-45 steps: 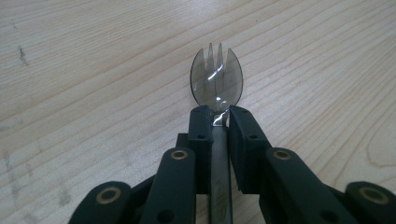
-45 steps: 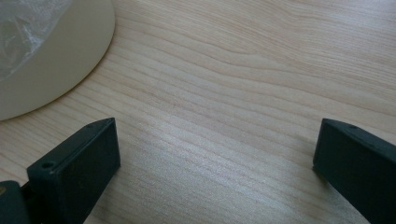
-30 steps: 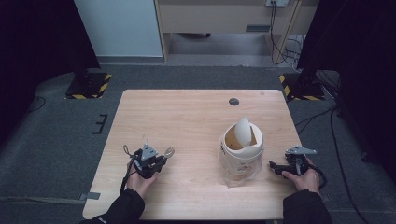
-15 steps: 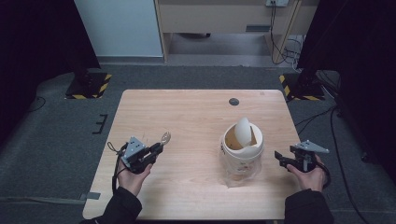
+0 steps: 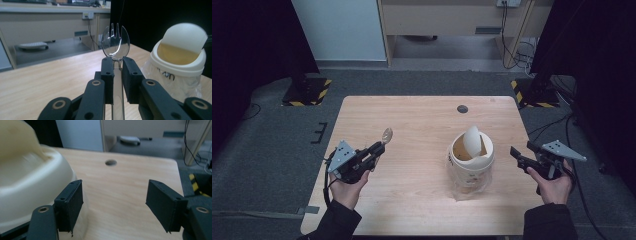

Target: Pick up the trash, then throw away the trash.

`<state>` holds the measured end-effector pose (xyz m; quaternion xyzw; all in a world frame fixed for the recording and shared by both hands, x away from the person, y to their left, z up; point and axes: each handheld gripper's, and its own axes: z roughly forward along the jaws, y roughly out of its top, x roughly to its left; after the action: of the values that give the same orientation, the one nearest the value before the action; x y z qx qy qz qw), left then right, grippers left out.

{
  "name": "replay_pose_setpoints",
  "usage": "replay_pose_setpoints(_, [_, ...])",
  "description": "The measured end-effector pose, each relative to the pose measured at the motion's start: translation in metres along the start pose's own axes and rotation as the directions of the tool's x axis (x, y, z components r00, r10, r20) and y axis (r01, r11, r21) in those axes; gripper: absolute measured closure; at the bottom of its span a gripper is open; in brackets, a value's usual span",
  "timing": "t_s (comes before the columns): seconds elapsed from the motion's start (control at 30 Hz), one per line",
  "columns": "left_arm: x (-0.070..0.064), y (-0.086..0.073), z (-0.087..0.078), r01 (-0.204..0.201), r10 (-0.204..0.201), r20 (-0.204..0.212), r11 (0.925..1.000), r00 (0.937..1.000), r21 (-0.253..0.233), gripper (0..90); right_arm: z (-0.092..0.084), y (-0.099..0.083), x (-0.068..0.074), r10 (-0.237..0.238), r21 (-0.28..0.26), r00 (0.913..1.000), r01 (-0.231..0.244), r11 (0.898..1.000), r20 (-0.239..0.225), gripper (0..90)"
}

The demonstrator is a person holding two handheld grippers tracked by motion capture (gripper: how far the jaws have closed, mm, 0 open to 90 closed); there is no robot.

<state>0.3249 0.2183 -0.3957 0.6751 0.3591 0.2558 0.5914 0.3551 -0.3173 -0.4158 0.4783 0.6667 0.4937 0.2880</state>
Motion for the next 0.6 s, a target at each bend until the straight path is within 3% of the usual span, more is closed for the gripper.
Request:
replay_pose_setpoints(0.1, [-0.004, 0.009, -0.002, -0.013, 0.014, 0.010, 0.9997, 0.9999, -0.022, 79.7, -0.008, 0.014, 0.009, -0.012, -0.048, 0.9998, 0.011, 0.999, -0.014, 29.9])
replay_pose_setpoints(0.3, [-0.014, 0.020, 0.001, -0.046, 0.048, 0.041, 0.9977, 0.9980, -0.049, 79.7, -0.017, 0.031, 0.021, 0.005, -0.116, 0.9991, -0.010, 0.993, -0.043, 29.4])
replay_pose_setpoints(0.4, [-0.020, 0.023, 0.006, -0.065, 0.068, 0.056, 0.9963, 0.9961, -0.056, 79.6, -0.021, 0.041, 0.030, 0.022, -0.165, 0.9975, -0.033, 0.986, -0.067, 29.9])
replay_pose_setpoints(0.53, [-0.029, 0.026, 0.015, -0.087, 0.092, 0.075, 0.9945, 0.9930, -0.058, 79.7, -0.022, 0.047, 0.038, 0.018, -0.190, 0.9962, -0.034, 0.981, -0.086, 30.6])
replay_pose_setpoints(0.6, [-0.038, 0.027, 0.021, -0.108, 0.114, 0.091, 0.9923, 0.9893, -0.060, 79.7, -0.023, 0.052, 0.046, 0.018, -0.210, 0.9923, -0.044, 0.977, -0.122, 31.5])
